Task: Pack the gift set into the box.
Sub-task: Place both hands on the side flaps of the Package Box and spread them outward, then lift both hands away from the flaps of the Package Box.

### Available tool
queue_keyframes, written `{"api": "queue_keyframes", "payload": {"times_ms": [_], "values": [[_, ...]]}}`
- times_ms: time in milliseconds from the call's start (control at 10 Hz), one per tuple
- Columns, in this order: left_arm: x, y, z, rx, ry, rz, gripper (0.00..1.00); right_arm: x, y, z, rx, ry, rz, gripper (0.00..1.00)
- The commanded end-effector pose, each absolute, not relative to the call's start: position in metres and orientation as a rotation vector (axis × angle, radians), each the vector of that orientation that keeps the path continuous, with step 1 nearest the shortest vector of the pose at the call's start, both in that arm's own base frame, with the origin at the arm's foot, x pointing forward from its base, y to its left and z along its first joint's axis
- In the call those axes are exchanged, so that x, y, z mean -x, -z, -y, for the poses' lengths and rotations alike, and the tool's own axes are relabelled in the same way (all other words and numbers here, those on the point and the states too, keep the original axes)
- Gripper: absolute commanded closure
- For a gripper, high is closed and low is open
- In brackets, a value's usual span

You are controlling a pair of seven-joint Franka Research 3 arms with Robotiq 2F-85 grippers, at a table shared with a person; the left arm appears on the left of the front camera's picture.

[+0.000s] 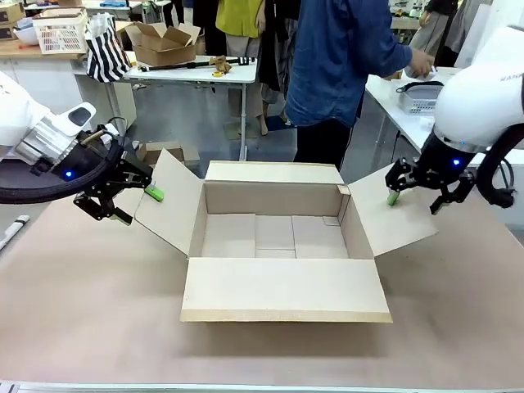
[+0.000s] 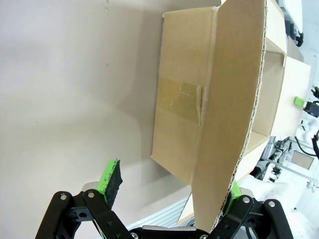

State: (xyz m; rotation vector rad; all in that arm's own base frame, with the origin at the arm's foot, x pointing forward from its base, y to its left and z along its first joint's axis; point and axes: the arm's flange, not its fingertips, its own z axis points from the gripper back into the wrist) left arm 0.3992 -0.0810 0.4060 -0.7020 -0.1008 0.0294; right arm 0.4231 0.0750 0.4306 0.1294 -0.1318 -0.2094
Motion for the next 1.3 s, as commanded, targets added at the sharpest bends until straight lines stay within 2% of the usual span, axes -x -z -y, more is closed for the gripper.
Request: {"api": "queue_keyframes", "payload": {"times_ms": [0,1200], "values": [[-0.3974,-0.4073,0.0794,0.699,-0.023,0.096,0.00,-0.4246,-0.4479,-0.0903,-0.104,0.218,0.160,0.00],[-0.3974,-0.4073,0.0794,0.699,-0.023,0.096,0.00,-0.4246,-0.4479,-0.0903,-0.104,0.218,0.160,0.00]]}}
